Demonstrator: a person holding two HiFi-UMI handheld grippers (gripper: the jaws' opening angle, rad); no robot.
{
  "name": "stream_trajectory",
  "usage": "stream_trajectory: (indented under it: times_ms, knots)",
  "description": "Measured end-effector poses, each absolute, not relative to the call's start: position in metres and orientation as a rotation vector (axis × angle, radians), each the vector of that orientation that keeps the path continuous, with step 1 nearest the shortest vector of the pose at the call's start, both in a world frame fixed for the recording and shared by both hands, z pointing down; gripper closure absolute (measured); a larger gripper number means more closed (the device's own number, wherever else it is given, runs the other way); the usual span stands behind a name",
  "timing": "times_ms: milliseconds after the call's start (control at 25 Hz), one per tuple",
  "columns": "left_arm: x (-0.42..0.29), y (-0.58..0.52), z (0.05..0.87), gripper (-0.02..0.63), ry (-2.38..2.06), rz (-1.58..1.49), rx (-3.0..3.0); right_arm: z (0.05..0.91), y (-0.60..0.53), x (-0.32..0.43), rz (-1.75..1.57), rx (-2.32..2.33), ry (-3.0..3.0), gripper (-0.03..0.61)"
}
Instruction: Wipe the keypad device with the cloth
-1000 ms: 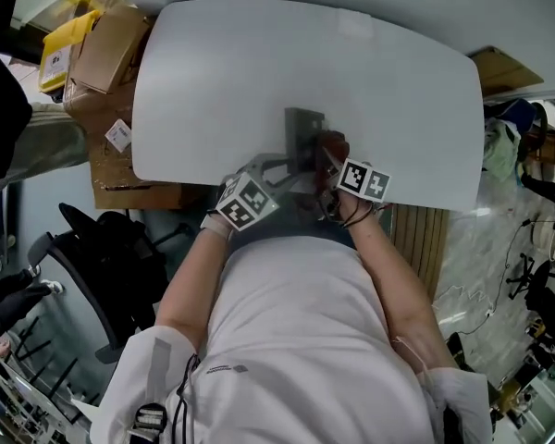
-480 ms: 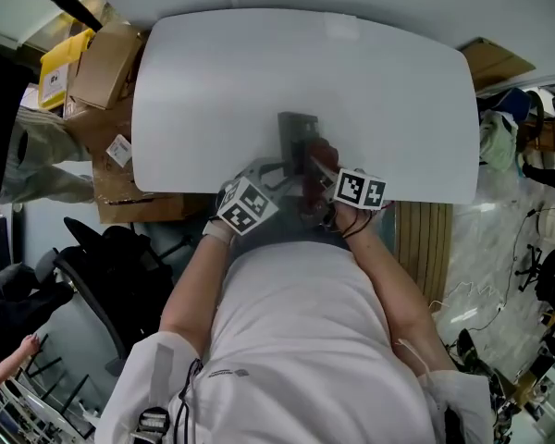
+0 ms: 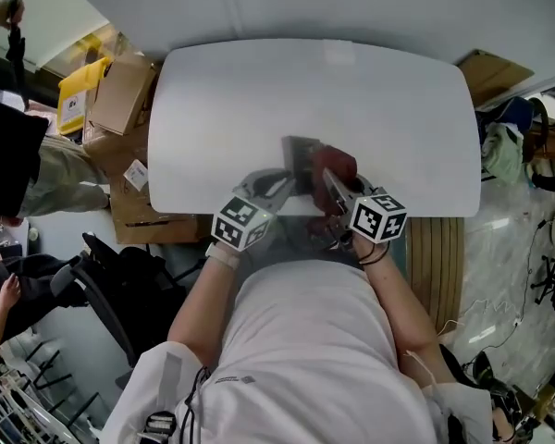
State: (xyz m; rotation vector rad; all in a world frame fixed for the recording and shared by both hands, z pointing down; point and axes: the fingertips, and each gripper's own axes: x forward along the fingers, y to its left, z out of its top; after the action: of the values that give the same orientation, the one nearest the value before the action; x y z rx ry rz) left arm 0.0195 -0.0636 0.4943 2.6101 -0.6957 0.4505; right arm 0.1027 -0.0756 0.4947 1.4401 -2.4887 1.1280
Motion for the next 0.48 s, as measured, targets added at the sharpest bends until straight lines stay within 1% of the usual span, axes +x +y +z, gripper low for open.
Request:
stream_trajectory:
  times_ms: [200, 480]
  knots:
    - [0.022, -0.073, 0.426, 0.581, -0.799, 0.258, 2.65, 0.435, -0.075, 0.114, 0.939, 1.441, -2.605, 0.525]
    - [0.025, -0.076, 0.35, 0.591, -0.899, 0.073, 2.74, 0.353, -0.074, 0.121, 0.585, 1.411, -2.759, 0.525]
